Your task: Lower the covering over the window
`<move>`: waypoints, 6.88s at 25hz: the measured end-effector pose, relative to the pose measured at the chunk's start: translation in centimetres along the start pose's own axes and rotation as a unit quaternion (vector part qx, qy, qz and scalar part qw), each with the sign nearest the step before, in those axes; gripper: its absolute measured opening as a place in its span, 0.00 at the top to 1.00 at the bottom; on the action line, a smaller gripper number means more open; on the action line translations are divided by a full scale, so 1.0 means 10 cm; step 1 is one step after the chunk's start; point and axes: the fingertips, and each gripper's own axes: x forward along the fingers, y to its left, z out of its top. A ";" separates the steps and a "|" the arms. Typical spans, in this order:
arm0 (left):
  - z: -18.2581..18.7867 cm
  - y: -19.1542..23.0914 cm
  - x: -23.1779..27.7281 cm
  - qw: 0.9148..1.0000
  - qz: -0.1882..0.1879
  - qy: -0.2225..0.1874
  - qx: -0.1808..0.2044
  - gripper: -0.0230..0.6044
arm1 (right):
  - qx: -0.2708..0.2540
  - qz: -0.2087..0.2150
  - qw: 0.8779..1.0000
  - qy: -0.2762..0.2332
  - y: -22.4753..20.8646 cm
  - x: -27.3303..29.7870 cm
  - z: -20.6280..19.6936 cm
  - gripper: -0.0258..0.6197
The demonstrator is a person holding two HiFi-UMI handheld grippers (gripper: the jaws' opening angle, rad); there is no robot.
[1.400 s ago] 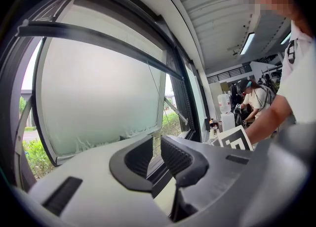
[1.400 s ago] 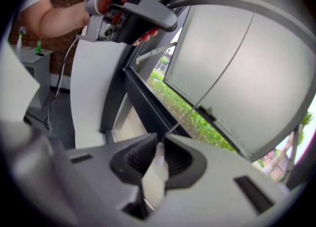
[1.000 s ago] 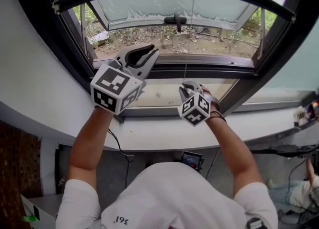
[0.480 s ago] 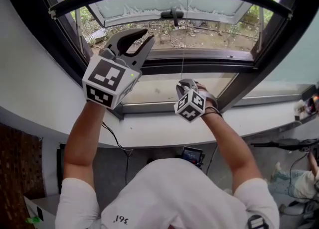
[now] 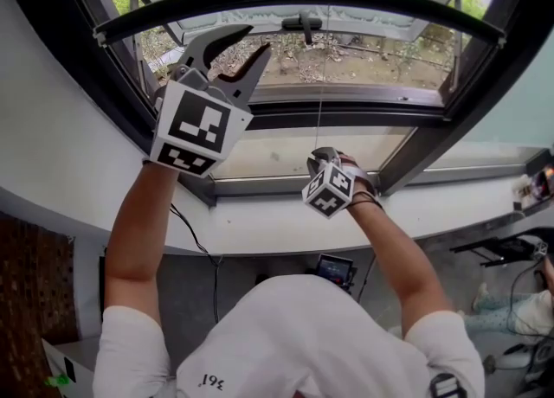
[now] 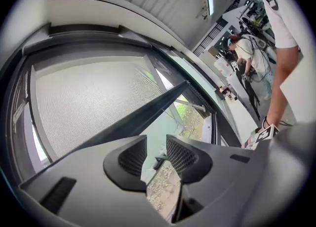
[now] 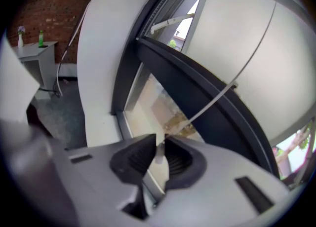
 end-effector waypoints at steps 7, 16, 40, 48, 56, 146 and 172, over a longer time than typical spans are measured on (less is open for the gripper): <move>-0.04 0.11 0.19 0.996 0.023 0.024 0.084 0.72 | 0.003 0.005 1.000 0.004 0.03 0.07 -0.05 0.87; -0.04 0.22 0.38 0.988 0.018 0.055 0.143 0.67 | 0.009 0.009 1.000 0.001 0.09 0.06 -0.03 0.87; -0.36 0.04 0.46 0.952 -0.009 0.183 0.246 0.74 | 0.010 0.034 0.999 0.033 0.28 0.16 -0.21 0.87; -0.66 -0.21 0.47 0.942 -0.042 0.216 0.252 0.75 | 0.012 0.046 0.997 0.063 0.44 0.28 -0.51 0.87; -0.67 -0.22 0.45 0.942 -0.042 0.222 0.247 0.75 | 0.031 0.039 0.997 0.062 0.41 0.26 -0.58 0.87; -1.73 -1.22 0.39 0.914 -0.156 0.317 0.198 0.74 | -0.006 0.093 0.987 0.132 1.25 0.31 -1.44 0.86; -1.83 -1.34 0.37 0.911 -0.178 0.325 0.182 0.69 | -0.213 -0.258 0.942 -0.009 -1.65 -0.92 0.16 0.71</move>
